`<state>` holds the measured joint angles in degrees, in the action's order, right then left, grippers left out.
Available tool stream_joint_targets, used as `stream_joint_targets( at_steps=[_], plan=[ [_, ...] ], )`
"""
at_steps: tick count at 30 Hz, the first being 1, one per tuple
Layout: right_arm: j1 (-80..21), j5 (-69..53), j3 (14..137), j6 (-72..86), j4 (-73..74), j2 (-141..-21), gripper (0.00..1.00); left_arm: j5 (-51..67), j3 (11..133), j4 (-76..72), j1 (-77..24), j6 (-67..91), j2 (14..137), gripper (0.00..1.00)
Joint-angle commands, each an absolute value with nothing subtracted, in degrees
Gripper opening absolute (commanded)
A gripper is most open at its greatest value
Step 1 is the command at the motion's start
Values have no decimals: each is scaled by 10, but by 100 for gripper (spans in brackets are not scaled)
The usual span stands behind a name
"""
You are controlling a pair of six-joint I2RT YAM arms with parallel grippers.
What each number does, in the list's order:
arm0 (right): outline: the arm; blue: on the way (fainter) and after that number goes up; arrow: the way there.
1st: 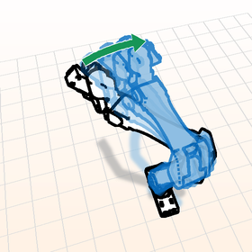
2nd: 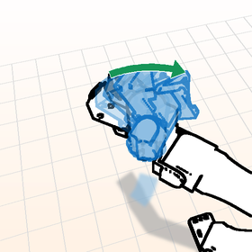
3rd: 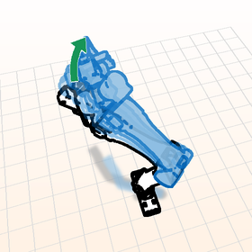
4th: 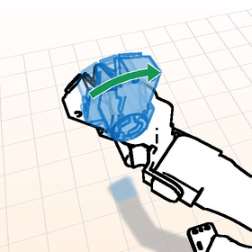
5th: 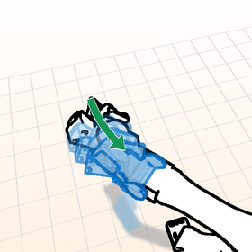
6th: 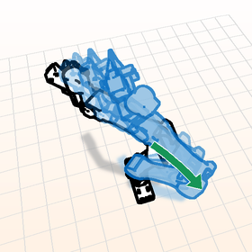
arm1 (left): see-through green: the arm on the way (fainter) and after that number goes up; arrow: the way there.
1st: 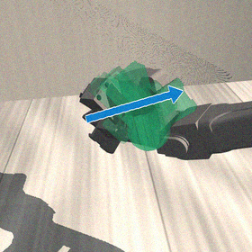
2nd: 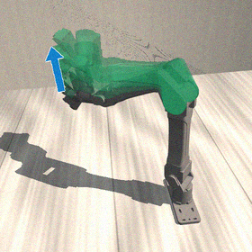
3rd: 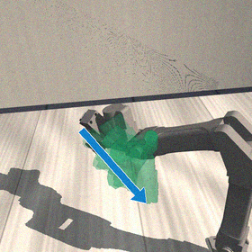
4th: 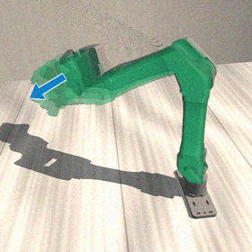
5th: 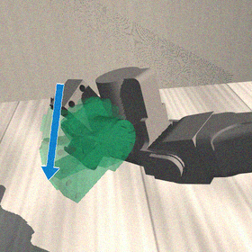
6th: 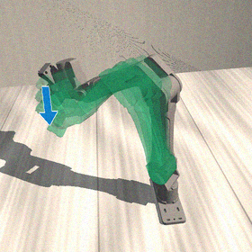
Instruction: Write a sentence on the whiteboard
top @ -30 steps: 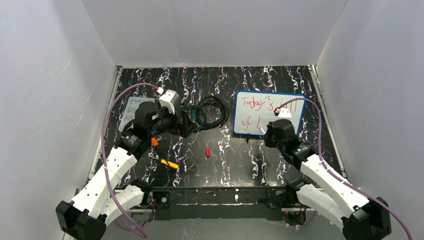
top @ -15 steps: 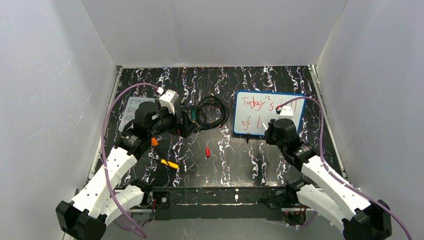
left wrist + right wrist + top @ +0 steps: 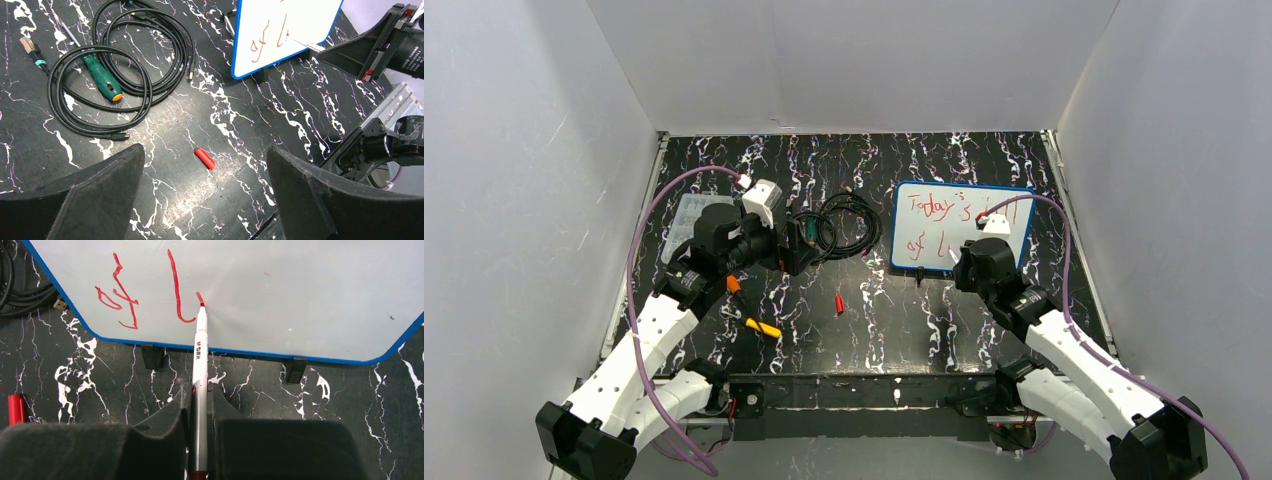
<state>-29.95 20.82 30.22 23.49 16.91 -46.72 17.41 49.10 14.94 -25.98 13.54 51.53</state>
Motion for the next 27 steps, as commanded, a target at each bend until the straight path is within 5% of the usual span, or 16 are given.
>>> stream_joint_targets(
  at_steps=[1, 27],
  plan=[
    [-296, 207, 304, 251, 172, -478, 1, 185, 483, 142, -256, 135, 508, 90],
    [-296, 219, 331, 214, 110, -440, 1, 185, 483, 142, -256, 135, 511, 90]
  ],
)
